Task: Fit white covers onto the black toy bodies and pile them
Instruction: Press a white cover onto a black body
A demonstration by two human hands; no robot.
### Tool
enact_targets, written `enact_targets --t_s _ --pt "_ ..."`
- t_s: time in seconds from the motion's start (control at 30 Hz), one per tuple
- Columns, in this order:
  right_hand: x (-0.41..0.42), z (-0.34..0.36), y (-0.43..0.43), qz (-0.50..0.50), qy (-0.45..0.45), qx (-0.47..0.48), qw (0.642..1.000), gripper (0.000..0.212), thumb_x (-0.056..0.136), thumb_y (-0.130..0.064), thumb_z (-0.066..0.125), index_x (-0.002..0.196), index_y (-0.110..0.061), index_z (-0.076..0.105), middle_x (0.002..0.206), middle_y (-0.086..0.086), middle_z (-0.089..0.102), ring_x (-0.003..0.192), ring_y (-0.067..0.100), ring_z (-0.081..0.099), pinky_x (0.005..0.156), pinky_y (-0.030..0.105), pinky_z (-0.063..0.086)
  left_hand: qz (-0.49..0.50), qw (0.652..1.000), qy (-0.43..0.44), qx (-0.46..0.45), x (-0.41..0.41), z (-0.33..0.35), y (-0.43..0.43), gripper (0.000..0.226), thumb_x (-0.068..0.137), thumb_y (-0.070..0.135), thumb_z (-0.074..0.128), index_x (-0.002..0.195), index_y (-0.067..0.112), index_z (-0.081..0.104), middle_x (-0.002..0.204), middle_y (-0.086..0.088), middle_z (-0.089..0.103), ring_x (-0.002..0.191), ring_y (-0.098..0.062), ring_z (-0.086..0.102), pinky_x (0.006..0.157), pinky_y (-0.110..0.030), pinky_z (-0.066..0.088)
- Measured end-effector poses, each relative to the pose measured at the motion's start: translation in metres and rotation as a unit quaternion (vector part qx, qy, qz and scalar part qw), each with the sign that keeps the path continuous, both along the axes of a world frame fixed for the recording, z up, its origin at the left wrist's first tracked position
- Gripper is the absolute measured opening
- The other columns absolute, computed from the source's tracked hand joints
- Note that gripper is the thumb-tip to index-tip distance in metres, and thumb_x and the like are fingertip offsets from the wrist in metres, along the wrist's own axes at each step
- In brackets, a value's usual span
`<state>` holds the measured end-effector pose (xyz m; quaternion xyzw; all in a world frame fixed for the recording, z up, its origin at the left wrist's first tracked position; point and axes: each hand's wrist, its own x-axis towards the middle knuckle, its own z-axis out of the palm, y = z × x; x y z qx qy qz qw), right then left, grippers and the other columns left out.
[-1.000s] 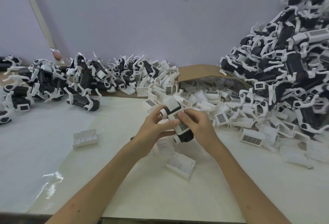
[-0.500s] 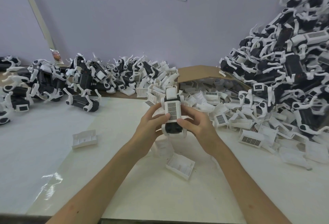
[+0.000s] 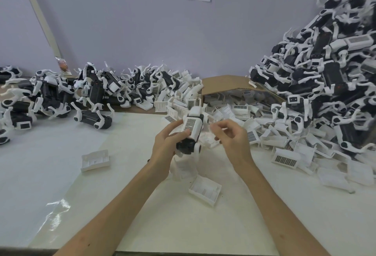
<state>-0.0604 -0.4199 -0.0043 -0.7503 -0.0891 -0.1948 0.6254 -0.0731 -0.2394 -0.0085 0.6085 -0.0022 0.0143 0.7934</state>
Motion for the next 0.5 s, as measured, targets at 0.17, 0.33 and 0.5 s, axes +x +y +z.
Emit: enact_targets --t_s 0.17,0.33,0.5 --pt "0.003 0.005 -0.01 0.053 0.047 0.054 0.996 0.027 0.089 -0.046 0.061 0.109 -0.027 0.065 0.092 -0.012 0.07 0.073 0.007 0.063 0.067 0.019 0.049 -0.028 0.999 -0.021 0.01 -0.006 0.003 -0.002 0.028 0.074 0.026 0.067 0.098 0.027 0.082 0.109 -0.005 0.076 0.097 -0.023 0.066 0.079 -0.041 0.043" --pt "0.003 0.004 -0.007 0.095 0.071 0.047 0.992 0.01 0.097 -0.02 0.062 0.106 -0.017 0.067 0.079 0.001 0.063 0.059 0.012 0.056 0.059 0.025 0.046 -0.02 0.999 -0.031 0.032 -0.008 0.003 -0.005 0.025 0.07 0.029 0.068 0.09 0.029 0.082 0.1 0.002 0.077 0.082 -0.011 0.07 0.061 -0.022 0.053" --pt "0.0 0.012 -0.012 0.117 0.089 0.095 0.985 0.022 0.086 -0.039 0.061 0.078 -0.019 0.064 0.073 0.0 0.062 0.06 0.017 0.051 0.053 0.025 0.039 -0.031 0.996 -0.053 0.058 -0.01 0.005 -0.004 0.024 0.073 0.032 0.07 0.092 0.021 0.08 0.091 0.0 0.076 0.075 -0.007 0.068 0.058 -0.016 0.05"
